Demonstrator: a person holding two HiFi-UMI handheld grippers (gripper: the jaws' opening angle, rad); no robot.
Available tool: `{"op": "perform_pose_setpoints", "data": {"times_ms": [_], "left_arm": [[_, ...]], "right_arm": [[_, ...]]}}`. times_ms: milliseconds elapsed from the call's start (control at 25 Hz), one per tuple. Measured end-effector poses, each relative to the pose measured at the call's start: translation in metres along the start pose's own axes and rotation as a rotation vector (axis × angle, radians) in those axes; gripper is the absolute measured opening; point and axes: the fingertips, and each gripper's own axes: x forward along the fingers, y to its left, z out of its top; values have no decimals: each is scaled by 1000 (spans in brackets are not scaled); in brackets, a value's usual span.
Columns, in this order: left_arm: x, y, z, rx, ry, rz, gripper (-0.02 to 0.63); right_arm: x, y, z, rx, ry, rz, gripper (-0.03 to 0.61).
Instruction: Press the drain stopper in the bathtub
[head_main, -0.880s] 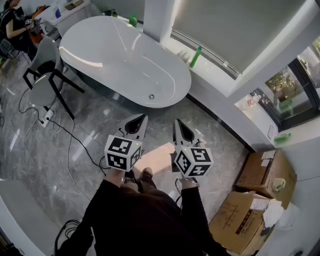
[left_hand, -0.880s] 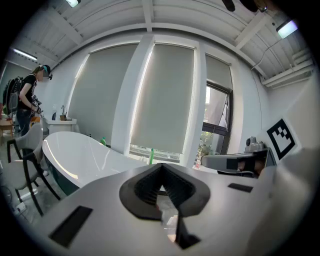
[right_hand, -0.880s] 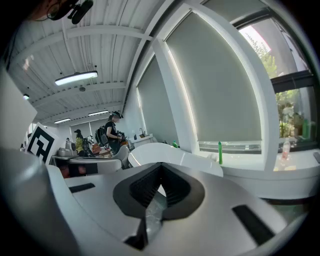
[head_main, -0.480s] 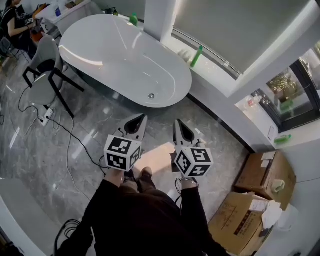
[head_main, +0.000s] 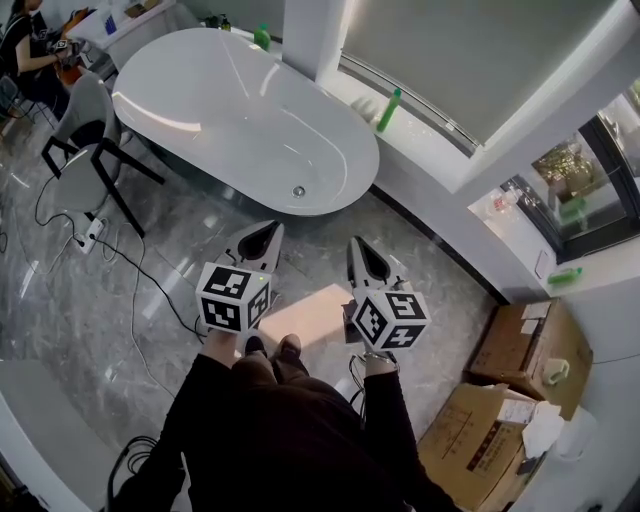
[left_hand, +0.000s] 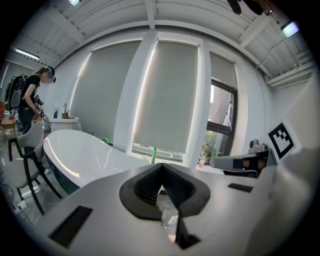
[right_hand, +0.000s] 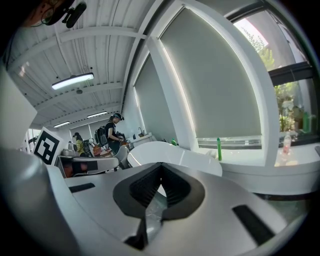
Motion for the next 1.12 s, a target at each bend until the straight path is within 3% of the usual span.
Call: {"op": "perform_pose_setpoints", "data": {"times_ms": [680, 1120], "left_arm": [[41, 8, 17, 36, 6, 35, 8], [111, 59, 19, 31, 46, 26, 8]], "right_arm": [[16, -42, 13, 11, 21, -18, 2], [105, -72, 19, -10, 66, -49, 2]]}}
